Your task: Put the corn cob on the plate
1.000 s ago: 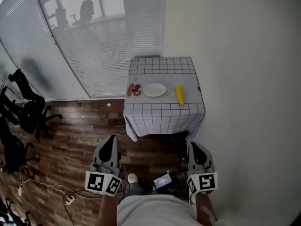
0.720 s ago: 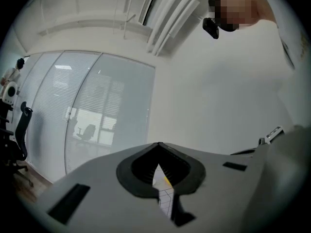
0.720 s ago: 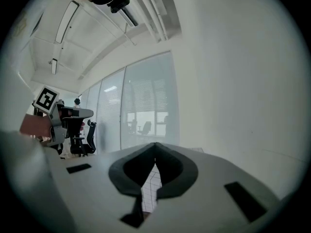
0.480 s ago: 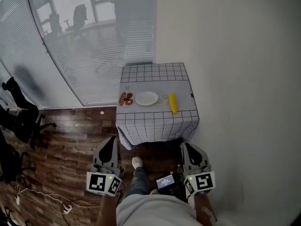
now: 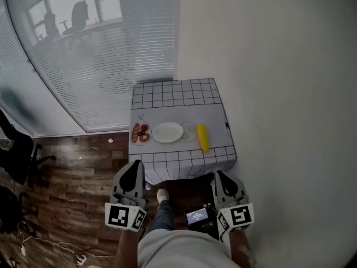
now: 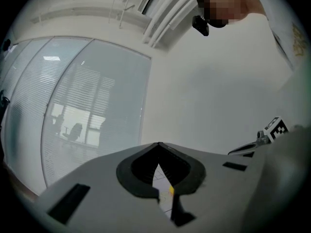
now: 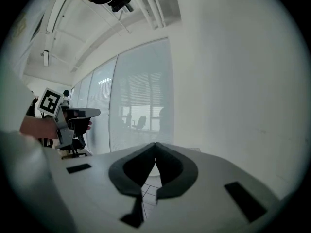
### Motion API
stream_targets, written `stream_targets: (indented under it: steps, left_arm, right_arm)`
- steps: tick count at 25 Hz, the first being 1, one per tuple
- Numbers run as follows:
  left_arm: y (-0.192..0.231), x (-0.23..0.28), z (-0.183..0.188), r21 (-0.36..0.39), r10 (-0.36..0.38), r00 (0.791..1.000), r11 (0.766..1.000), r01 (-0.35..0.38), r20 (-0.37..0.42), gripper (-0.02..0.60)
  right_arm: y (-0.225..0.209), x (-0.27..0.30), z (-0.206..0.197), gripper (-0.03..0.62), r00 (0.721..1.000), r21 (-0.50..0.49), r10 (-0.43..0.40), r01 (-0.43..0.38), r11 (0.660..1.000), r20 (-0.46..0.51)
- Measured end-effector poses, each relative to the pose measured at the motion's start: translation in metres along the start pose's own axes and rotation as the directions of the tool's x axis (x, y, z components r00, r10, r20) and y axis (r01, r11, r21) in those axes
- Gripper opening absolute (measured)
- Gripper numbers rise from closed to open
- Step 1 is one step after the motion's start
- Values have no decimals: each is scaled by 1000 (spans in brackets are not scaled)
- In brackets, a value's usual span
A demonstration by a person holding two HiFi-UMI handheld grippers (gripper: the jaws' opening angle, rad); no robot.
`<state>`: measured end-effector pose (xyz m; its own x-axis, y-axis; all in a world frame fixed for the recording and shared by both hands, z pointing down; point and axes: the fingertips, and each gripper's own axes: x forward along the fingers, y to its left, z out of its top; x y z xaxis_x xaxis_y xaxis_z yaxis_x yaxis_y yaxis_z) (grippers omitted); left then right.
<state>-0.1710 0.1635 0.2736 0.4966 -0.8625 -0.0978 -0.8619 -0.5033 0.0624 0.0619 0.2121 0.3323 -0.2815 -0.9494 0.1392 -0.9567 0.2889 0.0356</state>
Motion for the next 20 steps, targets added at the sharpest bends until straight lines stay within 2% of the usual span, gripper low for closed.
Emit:
stream_targets:
  steps: [3,8,15,18,20]
  left_arm:
    - [22,42,-12,18,-24,999,1000,24,-27,8]
    - [74,101,-28,-2,-25,997,1000,25,-77,8]
    - [133,144,-59,-5,-10,989,1000,9,-146,8]
    - [149,155,-73,58,-8,978,998,21,-210,8]
    - [160,163,-78,81,-8,975,996,26,-223,8]
  right_arm:
    - [-13,46,-3,8,1000,4,-5,5,1000,-24]
    - [-15,124,8,8,999,39,17,-16,999,-38]
    - [-18,204,3,8,997,43,15,-12,999,-80]
    - [-21,214,3,8,995,34,-16,20,999,-99]
    - [-28,217,1,8,994,35,-41,44,998,-106]
